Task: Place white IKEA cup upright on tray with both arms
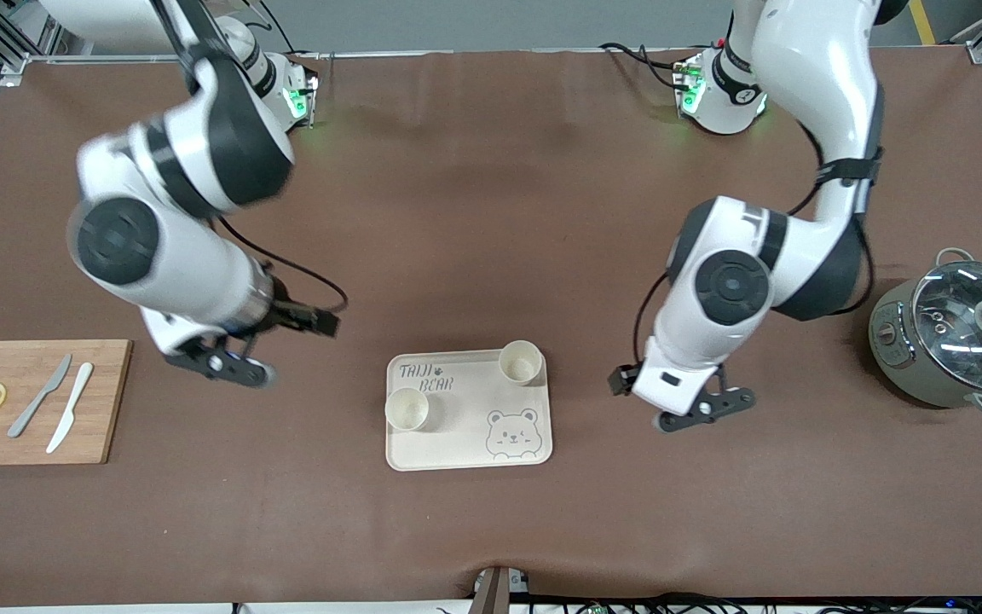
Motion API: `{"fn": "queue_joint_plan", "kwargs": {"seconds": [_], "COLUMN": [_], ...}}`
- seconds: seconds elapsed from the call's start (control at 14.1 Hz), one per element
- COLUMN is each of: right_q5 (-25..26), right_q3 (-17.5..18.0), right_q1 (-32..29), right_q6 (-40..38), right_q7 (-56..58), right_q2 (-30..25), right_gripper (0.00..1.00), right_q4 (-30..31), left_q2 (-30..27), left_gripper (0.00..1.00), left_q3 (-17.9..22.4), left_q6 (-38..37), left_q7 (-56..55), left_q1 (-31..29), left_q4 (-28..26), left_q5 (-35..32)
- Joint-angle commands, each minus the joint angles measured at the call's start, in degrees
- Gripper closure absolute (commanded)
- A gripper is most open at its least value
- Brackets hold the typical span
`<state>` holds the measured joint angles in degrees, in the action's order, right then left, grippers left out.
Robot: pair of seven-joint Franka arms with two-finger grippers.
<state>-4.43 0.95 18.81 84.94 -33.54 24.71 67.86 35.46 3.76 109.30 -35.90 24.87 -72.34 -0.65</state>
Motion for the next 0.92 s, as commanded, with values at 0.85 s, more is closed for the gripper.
{"fn": "queue_joint_plan", "kwargs": {"seconds": [0.85], "right_q5": [3.8], "right_q3": [0.19], "right_q1": [-25.75], "right_q6": [0.05], "right_q7": [36.17], "right_q2": [-27.34], "right_gripper": [0.0], "right_q4": [20.65], "left_q2": [-14.8], "left_gripper": [0.0], "left_q3": [0.02], "left_q6": [-16.83], "left_q7": [25.53], "left_q1": [-15.81], "left_q4": [-1.22], "left_q5": [-0.32]}}
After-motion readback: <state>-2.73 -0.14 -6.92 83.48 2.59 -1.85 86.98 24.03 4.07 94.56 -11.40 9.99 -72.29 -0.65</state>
